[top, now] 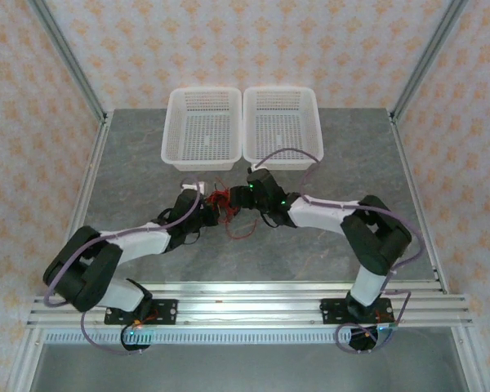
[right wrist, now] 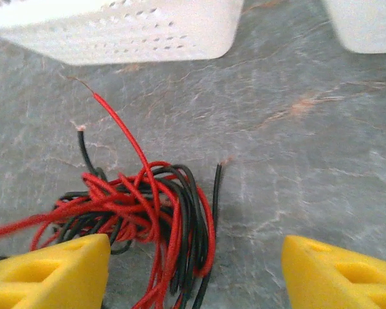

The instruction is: Untangle the cables

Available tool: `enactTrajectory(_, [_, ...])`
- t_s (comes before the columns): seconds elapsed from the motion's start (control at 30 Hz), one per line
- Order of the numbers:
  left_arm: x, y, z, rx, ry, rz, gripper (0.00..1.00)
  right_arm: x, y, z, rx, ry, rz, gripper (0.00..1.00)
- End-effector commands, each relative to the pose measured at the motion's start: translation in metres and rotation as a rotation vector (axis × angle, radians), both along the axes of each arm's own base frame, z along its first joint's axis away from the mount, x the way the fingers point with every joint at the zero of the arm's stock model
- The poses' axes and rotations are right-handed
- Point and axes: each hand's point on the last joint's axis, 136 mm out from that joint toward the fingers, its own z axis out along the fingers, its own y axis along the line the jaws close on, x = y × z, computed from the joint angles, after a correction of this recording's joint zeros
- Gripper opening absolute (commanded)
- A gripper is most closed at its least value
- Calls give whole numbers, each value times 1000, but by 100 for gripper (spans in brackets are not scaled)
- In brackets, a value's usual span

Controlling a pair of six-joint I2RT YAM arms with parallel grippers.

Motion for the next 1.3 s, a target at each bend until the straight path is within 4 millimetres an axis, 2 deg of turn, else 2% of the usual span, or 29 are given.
enactTrajectory(0.0, [-8,2,7,-37,1,26,0,-7,17,-8,-26,-7,146,69])
enactTrajectory(0.23, [-8,5,3,-27,7,41,0,-32,33,-32,55,85,266,69])
enactTrajectory(0.47, [-6,6,-4,-18,18,49,0,-23,44,-51,61,98,273,63])
enactTrajectory(0.53, [-7,7,-6,-13,22,51,0,-19,46,-53,57,87,270,56])
enactTrajectory(0.67, [-8,11,-9,3,27,66,0,-15,47,-52,52,56,270,37])
enactTrajectory(0.77, [-8,16,-8,20,29,88,0,-17,43,-50,43,37,275,9])
enactTrajectory(0.83, [-6,20,-5,40,26,106,0,-21,39,-47,33,23,287,0])
enactTrajectory(0.87, [-5,22,-1,52,22,111,2,-23,37,-46,28,17,294,0])
enactTrajectory(0.97, [-2,25,15,77,3,122,24,-35,29,-40,18,2,332,0])
enactTrajectory(1.07, [-1,31,37,102,-26,136,40,-49,21,-34,13,12,366,0])
enactTrajectory(1.2, [-3,36,63,116,-51,148,45,-57,8,-32,-17,88,311,0])
enactTrajectory(1.27, [-6,34,75,114,-58,141,45,-54,-7,-30,-34,140,188,0])
